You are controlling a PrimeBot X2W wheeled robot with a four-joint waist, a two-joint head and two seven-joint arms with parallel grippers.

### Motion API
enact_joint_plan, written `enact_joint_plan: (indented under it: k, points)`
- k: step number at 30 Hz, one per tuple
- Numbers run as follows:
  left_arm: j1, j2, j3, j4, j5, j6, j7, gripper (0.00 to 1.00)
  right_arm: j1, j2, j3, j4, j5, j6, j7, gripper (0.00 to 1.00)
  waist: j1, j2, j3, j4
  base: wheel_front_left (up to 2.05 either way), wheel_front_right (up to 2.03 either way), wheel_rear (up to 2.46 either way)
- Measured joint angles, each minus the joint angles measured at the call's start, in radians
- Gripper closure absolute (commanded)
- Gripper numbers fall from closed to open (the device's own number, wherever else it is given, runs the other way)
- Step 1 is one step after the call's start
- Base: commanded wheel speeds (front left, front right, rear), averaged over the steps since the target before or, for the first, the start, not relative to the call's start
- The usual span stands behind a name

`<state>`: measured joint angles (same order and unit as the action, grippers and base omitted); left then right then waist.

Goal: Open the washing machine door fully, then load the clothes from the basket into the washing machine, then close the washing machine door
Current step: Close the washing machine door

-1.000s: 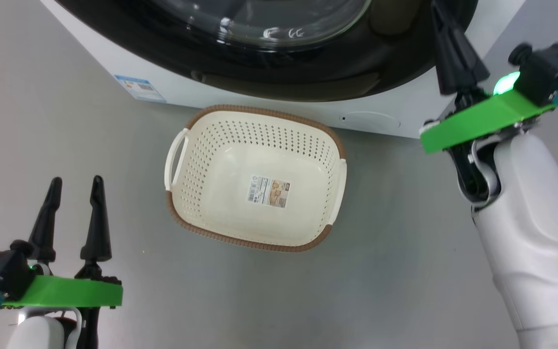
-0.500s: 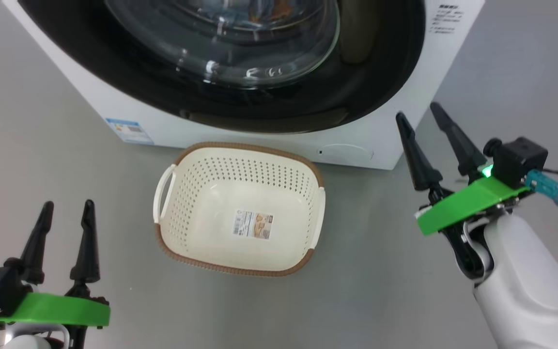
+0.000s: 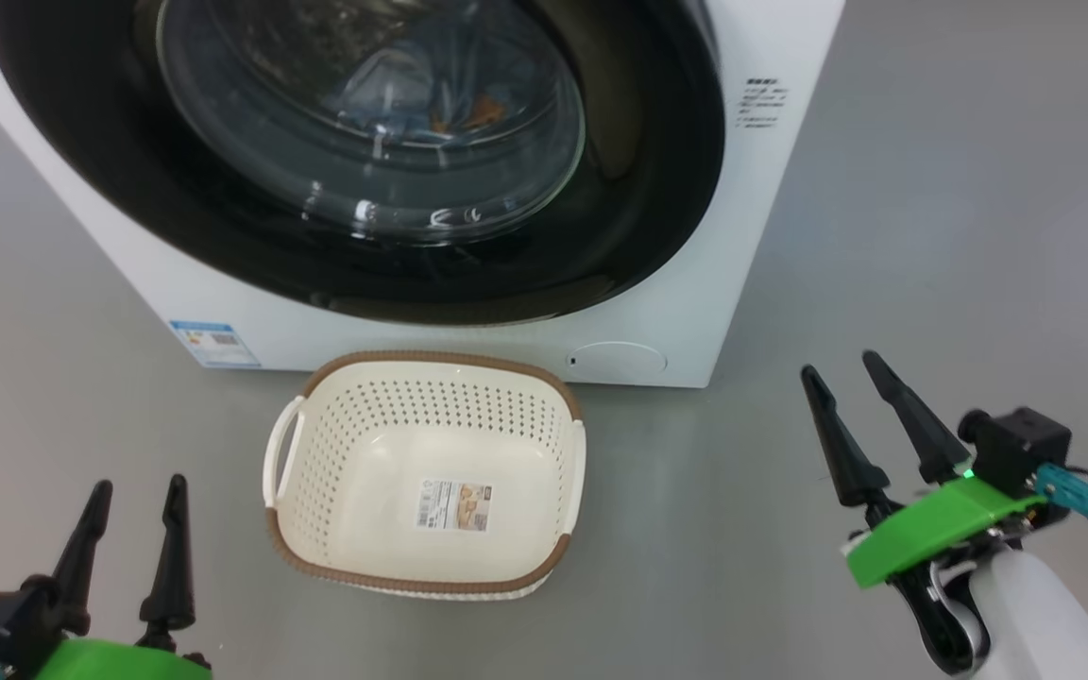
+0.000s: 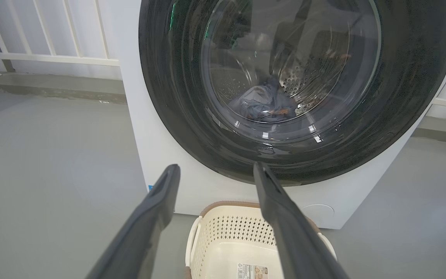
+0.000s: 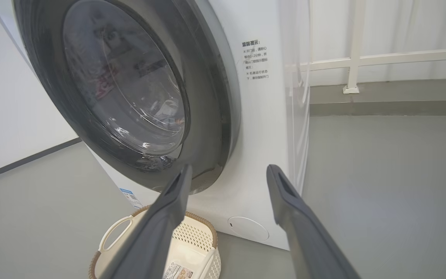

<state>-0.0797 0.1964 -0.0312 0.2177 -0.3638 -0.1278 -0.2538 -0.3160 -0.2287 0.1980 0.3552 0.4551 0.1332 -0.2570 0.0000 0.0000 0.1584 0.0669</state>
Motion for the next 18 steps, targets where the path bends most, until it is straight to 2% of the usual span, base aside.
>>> enact_joint_plan:
  k: [18]
  points:
    - [0.096,0.017,0.028,0.022,-0.002,0.000,0.000,0.00,0.200,-0.010,-0.090,-0.056,0.021,0.000,0.000,0.00,0.0000,0.0000,-0.089,-0.107,0.00,0.00,0.00]
